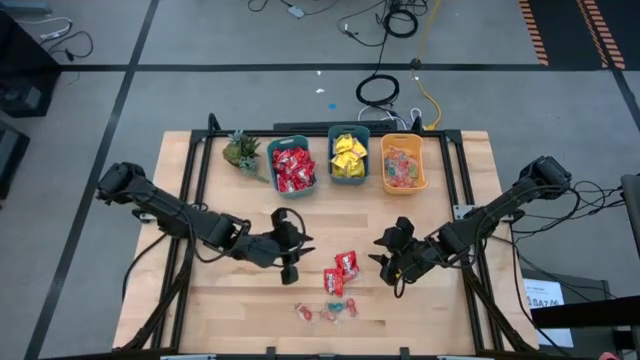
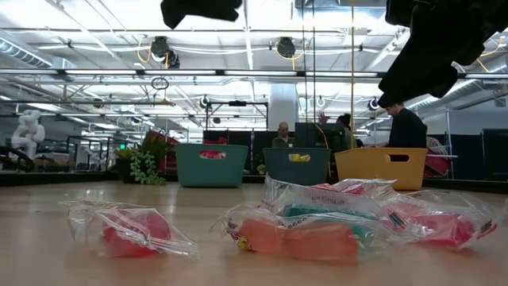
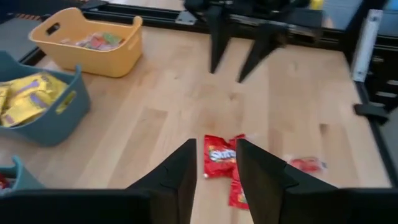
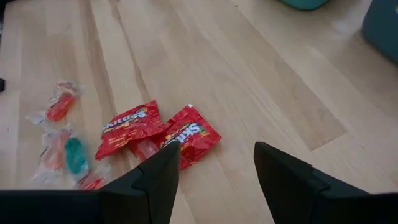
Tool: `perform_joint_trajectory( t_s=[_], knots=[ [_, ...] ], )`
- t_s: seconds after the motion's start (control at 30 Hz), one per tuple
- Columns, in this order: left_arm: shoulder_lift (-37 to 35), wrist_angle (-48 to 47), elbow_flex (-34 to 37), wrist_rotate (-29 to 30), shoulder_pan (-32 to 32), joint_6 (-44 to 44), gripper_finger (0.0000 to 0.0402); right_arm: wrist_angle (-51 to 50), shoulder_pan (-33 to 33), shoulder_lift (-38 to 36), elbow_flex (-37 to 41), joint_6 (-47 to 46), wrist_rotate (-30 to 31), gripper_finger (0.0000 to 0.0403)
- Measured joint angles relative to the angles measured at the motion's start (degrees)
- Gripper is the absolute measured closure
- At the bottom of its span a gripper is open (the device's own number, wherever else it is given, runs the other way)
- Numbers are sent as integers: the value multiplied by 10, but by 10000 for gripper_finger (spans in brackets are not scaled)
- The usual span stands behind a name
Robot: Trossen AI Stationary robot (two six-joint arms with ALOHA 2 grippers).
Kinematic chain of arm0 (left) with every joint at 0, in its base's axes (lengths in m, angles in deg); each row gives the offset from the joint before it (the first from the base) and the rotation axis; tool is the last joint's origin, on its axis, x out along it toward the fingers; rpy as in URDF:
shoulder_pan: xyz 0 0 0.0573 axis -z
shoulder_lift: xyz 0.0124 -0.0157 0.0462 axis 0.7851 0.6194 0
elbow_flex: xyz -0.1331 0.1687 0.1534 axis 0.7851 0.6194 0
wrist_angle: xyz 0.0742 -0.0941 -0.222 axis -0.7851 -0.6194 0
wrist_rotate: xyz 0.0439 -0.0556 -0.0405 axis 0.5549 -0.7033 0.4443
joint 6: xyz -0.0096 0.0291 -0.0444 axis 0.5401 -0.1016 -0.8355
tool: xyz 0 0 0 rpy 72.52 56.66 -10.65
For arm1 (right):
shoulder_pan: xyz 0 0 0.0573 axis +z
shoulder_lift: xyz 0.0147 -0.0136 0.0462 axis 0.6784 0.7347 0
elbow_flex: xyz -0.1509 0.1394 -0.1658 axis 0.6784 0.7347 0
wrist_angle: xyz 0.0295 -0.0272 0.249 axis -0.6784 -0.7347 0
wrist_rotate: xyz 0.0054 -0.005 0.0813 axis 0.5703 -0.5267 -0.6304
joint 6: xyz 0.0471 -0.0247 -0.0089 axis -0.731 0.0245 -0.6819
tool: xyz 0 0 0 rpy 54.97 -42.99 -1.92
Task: Sort candy
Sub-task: Put the red candy into the green bin
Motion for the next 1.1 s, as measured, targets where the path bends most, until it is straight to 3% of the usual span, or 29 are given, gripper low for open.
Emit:
perform_joint_trajectory(
  t_s=[0.4, 0.63, 0.93, 1.1],
  knots=[
    [50, 42, 0, 12, -1, 5, 197, 0, 0, 0, 0, 9, -39, 206],
    [127, 72, 0, 6, 0, 6, 191, 0, 0, 0, 0, 9, -39, 206],
    [263, 232, 0, -55, 0, 19, 191, 0, 0, 0, 0, 9, -39, 206],
    [344, 276, 0, -135, 0, 26, 192, 0, 0, 0, 0, 9, -39, 206]
  ],
)
